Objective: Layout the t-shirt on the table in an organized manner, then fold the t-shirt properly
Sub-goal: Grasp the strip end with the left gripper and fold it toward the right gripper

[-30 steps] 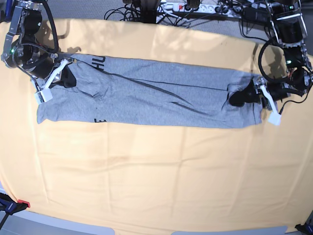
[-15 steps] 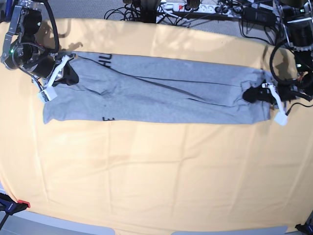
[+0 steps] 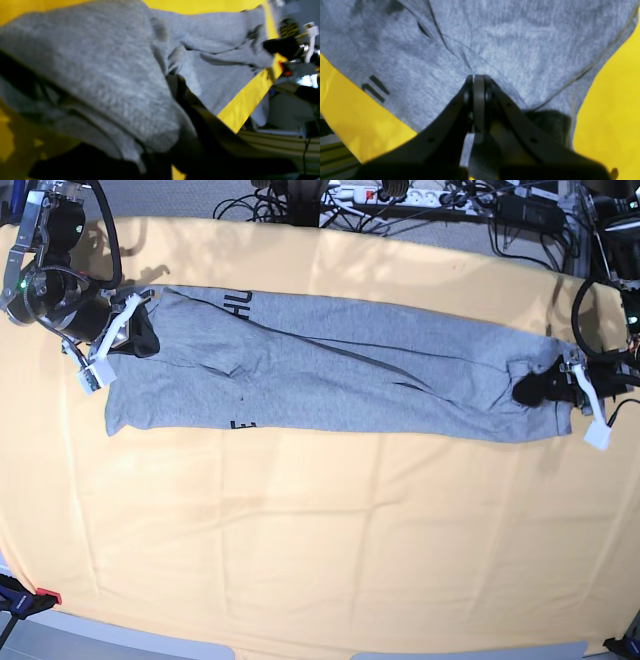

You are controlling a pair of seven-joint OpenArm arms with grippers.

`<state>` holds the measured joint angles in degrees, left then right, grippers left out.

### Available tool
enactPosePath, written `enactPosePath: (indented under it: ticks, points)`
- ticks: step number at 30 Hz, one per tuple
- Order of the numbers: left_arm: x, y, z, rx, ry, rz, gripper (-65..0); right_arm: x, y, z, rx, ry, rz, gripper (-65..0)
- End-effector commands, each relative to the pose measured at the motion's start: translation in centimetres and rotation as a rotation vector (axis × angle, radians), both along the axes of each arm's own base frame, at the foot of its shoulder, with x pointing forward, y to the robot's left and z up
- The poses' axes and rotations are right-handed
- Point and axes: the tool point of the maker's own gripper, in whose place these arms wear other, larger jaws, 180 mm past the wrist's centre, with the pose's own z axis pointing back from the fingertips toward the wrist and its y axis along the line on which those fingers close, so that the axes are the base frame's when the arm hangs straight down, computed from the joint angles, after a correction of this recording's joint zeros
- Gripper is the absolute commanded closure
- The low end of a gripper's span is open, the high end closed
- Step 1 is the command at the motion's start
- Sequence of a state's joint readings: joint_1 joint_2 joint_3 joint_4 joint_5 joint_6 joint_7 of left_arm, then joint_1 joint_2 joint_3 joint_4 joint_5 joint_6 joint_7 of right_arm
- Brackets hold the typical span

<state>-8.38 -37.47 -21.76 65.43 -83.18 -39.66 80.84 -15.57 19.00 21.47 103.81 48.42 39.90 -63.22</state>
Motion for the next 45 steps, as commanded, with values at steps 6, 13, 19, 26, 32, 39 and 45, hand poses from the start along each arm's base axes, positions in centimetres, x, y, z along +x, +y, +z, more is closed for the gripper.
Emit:
enactPosePath:
  ticks: [6,13,19,26,32,39,45]
  points:
    - [1.5,-1.8,5.3,0.036,-0.149,-0.060,0.0,0.7,-0.1,1.1,0.005,-0.043,0.004,0.0]
    - [-0.2,-6.9,5.6,-0.007,-0.205,-0.152,0.0,0.7,-0.1,1.1,0.005,-0.043,0.004,0.0]
    - [-0.7,-11.0,5.3,-0.125,-0.233,-0.168,0.0,0.7,-0.1,1.1,0.006,-0.045,0.003,0.0]
    - [-1.2,-16.0,4.7,-0.255,-0.231,-0.214,0.0,0.7,-0.1,1.1,0.006,-0.045,0.003,0.0]
    - [-2.9,-21.5,4.3,-0.337,-0.240,-0.343,0.0,0.7,-0.1,1.1,0.006,-0.045,0.004,0.0]
    - [-3.3,-24.9,3.8,-0.373,-0.226,-0.369,0.0,0.6,-0.1,1.1,0.004,-0.042,0.004,0.0]
    - [-3.3,-26.0,1.7,-0.275,-0.193,-0.372,0.0,0.4,-0.2,0.8,-0.004,-0.025,0.008,0.0]
